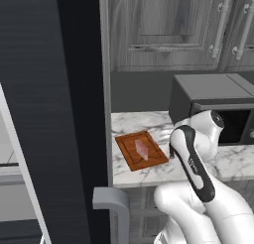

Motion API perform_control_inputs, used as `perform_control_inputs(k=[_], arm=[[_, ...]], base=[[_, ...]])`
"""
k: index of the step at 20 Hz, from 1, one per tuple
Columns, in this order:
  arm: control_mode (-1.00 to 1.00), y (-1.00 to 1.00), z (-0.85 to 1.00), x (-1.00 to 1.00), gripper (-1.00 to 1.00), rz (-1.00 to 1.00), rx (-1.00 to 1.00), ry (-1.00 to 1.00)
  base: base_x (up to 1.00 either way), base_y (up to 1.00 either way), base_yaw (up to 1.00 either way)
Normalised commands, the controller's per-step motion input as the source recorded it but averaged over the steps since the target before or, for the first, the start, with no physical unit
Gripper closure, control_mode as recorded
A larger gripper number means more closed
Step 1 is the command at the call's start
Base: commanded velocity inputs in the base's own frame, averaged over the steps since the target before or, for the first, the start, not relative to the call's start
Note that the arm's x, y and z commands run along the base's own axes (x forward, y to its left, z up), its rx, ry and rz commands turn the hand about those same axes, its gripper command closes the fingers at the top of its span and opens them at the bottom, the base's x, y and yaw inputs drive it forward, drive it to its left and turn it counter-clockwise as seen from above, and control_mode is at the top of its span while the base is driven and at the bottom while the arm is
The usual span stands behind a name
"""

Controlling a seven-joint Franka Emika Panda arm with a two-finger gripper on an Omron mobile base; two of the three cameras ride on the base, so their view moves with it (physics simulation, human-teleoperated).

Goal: Retrieve the steak from the fridge and place it on the cutting board.

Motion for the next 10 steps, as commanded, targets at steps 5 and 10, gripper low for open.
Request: perform_control_inputs(k=[5,10], arm=[[-1.00,-0.26,0.25,-0.61,-1.00,-0.05,0.05,-0.19],[-1.00,0.39,0.05,-0.56,-1.00,0.05,-0.07,-0.32]], base=[[0.00,0.00,0.00],[0.00,0.00,0.00]])
